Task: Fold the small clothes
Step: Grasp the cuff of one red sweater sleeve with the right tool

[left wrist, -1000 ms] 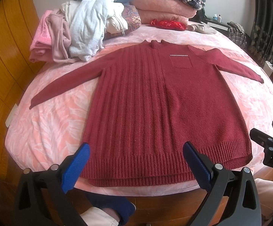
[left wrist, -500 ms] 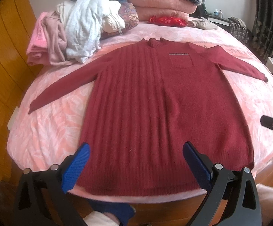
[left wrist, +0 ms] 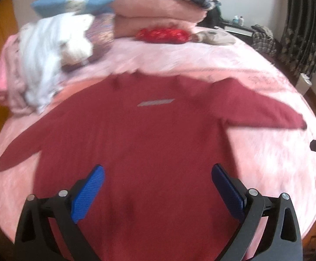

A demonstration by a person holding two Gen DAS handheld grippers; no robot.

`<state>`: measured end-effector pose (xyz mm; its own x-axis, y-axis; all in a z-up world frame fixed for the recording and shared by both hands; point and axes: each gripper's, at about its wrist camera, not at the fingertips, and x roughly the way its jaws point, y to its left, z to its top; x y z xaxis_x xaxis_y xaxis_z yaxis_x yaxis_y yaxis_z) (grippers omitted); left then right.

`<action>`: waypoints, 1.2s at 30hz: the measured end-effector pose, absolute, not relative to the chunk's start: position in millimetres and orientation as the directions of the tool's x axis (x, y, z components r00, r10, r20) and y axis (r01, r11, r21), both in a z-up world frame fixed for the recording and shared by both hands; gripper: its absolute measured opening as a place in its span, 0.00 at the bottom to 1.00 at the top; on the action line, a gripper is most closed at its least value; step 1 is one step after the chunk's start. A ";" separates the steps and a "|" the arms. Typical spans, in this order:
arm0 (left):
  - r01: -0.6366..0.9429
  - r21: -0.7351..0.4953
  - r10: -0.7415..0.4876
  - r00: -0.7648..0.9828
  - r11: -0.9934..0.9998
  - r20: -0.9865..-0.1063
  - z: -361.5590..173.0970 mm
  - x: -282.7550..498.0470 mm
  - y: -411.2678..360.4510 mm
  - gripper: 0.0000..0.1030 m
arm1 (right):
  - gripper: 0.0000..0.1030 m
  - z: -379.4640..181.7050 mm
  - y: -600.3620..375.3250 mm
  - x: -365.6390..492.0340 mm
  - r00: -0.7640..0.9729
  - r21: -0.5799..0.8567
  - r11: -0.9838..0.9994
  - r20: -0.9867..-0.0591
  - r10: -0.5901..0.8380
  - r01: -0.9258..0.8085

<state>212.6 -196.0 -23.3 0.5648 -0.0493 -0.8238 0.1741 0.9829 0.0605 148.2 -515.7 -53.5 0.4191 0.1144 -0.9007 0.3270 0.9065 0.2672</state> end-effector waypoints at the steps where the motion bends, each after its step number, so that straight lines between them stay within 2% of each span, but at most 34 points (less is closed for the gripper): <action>1: 0.180 0.054 -0.059 0.570 0.982 -0.820 -26.7 225.9 -211.3 0.96 | 0.97 -58.5 -531.1 156.8 0.416 0.270 0.902 -0.902 0.115 0.337; 10: 0.203 0.030 -0.087 0.546 0.979 -0.833 -68.5 301.1 -304.6 0.96 | 0.97 -116.9 -657.4 218.1 0.386 0.288 0.857 -0.915 0.116 0.426; 22: 0.195 0.073 -0.050 0.560 0.978 -0.827 -97.9 327.1 -354.0 0.96 | 0.97 -160.0 -717.2 248.4 0.359 0.341 0.834 -0.914 0.188 0.433; 25: 0.189 0.093 -0.030 0.562 0.978 -0.827 -104.0 331.4 -356.8 0.96 | 0.87 -168.2 -718.6 253.6 0.358 0.347 0.834 -0.913 0.196 0.429; 27: 0.180 0.100 -0.019 0.561 0.979 -0.828 -106.4 334.2 -357.4 0.96 | 0.74 -168.4 -717.9 254.8 0.352 0.317 0.849 -0.921 0.168 0.423; 28: 0.174 0.102 -0.012 0.557 0.979 -0.830 -107.6 336.0 -356.4 0.96 | 0.59 -166.5 -716.9 254.9 0.351 0.295 0.859 -0.925 0.147 0.417; 29: 0.171 0.105 -0.008 0.555 0.980 -0.832 -108.0 336.5 -355.4 0.96 | 0.37 -164.3 -716.6 253.9 0.356 0.295 0.864 -0.923 0.146 0.409; 31: 0.168 0.116 0.002 0.561 0.979 -0.828 -105.7 336.1 -351.1 0.96 | 0.14 -157.3 -716.1 252.7 0.385 0.339 0.862 -0.904 0.187 0.376; 32: 0.167 0.119 0.004 0.563 0.979 -0.826 -104.1 336.3 -347.7 0.96 | 0.07 -149.6 -715.7 250.0 0.412 0.353 0.863 -0.891 0.192 0.361; 36: 0.152 0.126 0.018 0.570 0.980 -0.822 -95.0 334.5 -324.2 0.96 | 0.06 -121.0 -711.8 237.2 0.505 0.400 0.869 -0.835 0.216 0.290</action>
